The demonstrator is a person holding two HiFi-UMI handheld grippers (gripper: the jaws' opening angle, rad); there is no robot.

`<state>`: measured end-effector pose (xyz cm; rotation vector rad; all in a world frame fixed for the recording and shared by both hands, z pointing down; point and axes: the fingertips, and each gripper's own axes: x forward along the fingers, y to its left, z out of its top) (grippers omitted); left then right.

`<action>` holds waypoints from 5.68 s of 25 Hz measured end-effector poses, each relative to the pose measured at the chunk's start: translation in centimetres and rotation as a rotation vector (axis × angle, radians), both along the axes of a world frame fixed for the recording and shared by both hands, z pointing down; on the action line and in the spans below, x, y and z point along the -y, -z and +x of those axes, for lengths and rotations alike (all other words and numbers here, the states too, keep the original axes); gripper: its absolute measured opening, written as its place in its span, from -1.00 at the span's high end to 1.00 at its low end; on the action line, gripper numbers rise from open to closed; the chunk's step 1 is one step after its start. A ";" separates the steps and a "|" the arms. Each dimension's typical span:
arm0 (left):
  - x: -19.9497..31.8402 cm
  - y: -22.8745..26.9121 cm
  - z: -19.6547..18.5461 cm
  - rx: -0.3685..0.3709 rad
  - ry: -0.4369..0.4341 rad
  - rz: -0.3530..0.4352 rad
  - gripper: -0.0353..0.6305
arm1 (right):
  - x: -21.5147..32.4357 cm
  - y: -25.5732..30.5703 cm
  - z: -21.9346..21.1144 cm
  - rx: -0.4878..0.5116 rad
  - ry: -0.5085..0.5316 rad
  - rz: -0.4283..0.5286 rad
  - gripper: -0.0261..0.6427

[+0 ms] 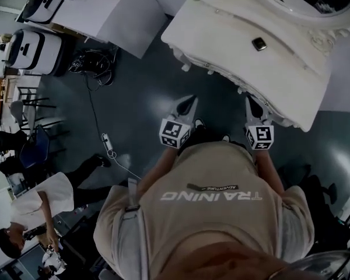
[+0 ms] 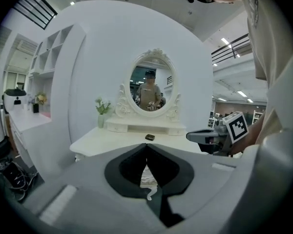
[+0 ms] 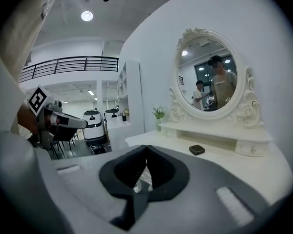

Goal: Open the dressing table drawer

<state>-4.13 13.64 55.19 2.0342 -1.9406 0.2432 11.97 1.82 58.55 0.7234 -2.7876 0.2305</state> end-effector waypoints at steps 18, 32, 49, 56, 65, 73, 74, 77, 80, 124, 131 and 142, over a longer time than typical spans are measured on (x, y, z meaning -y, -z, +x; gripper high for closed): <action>5.2 -0.5 -11.1 0.050 -0.203 0.049 0.87 | 0.1 2.2 -12.7 -0.032 -0.054 0.107 0.91; 22.7 -2.5 -12.2 0.098 -0.214 -0.020 0.87 | 17.6 -2.1 -15.0 -0.014 -0.043 0.051 0.91; 38.8 -3.9 -16.3 0.149 -0.187 -0.074 0.87 | 30.4 0.3 -12.7 0.074 -0.083 0.104 0.91; 42.0 -8.6 -17.9 0.130 -0.144 -0.112 0.87 | 30.8 1.5 -10.5 0.084 -0.150 0.097 0.91; 45.7 -13.1 -19.5 0.099 -0.150 -0.216 0.76 | 29.2 4.7 -11.2 0.065 -0.261 0.107 0.91; 48.8 -17.2 -20.5 0.104 -0.090 -0.295 0.52 | 27.5 4.2 -11.3 0.003 -0.318 0.057 0.91; 49.2 -17.4 -20.3 0.100 -0.090 -0.290 0.52 | 27.4 4.1 -11.1 -0.003 -0.334 0.057 0.91; 49.6 -17.8 -20.2 0.093 -0.085 -0.275 0.53 | 26.5 3.8 -10.6 -0.012 -0.399 0.051 0.91; 49.2 -17.7 -20.6 0.100 -0.102 -0.266 0.59 | 25.5 3.7 -10.5 -0.006 -0.438 0.034 0.91; 39.3 -6.8 -21.9 0.028 -0.195 -0.096 0.87 | 29.1 5.7 -16.0 0.008 -0.231 0.035 0.91; 42.9 3.5 -22.4 -0.003 -0.276 0.086 0.88 | 31.6 7.6 -18.1 0.008 -0.250 0.071 0.91; 46.8 10.0 -22.6 0.015 -0.365 0.209 0.87 | 34.5 10.9 -21.1 -0.007 -0.319 0.103 0.91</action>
